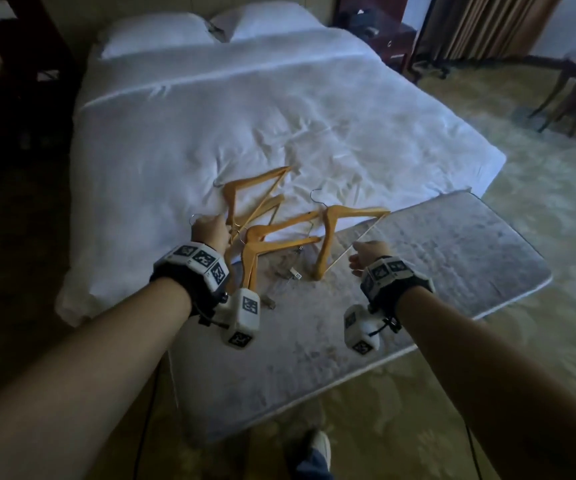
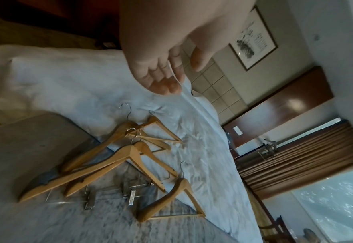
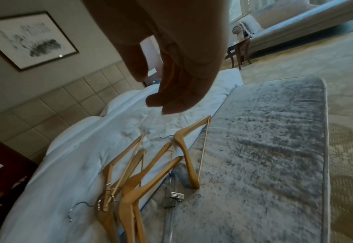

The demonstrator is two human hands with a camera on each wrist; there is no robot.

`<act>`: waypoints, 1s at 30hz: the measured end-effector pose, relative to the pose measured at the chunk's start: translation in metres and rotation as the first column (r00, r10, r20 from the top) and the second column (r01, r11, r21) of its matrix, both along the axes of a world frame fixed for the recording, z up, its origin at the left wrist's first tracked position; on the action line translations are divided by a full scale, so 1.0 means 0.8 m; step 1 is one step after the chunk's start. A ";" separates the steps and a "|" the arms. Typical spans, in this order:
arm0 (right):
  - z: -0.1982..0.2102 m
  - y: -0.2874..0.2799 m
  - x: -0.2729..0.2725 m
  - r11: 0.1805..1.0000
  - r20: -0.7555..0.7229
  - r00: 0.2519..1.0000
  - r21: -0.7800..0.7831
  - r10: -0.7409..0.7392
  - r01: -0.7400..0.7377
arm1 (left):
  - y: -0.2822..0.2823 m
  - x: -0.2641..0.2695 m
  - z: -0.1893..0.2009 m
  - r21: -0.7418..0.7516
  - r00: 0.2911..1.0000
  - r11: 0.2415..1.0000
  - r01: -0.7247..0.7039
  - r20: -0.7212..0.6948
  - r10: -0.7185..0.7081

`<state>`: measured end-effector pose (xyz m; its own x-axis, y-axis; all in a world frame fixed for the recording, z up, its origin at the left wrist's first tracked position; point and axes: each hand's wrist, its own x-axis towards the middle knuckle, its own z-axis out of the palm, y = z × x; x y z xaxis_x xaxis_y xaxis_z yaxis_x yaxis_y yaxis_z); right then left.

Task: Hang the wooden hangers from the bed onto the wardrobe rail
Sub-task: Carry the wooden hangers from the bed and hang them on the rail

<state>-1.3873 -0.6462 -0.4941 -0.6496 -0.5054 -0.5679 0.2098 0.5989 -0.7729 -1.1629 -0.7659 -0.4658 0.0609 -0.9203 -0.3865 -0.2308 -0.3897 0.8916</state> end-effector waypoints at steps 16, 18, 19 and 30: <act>-0.311 -0.158 -0.087 0.943 -0.014 0.984 0.289 0.179 -0.168 | -0.101 -0.089 -0.267 0.136 0.980 0.989 -0.059 0.198 0.032; -0.345 -0.171 -0.087 0.934 -0.010 0.984 0.316 0.181 -0.168 | -0.113 -0.088 -0.297 0.157 0.973 0.986 -0.053 0.230 0.015; -0.357 -0.177 -0.087 0.931 -0.021 0.981 0.321 0.193 -0.176 | -0.118 -0.087 -0.308 0.149 0.971 0.987 -0.053 0.241 0.016; -0.411 -0.208 -0.086 0.836 -0.107 0.938 0.496 0.329 -0.236 | -0.117 -0.073 -0.365 0.227 0.978 0.967 -0.116 0.197 0.071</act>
<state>-1.4564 -0.8124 -0.8231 -0.6333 -0.3858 -0.6709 -0.1393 0.9096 -0.3915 -1.2217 -0.8595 -0.7582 0.2331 -0.7912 -0.5653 -0.3359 -0.6111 0.7168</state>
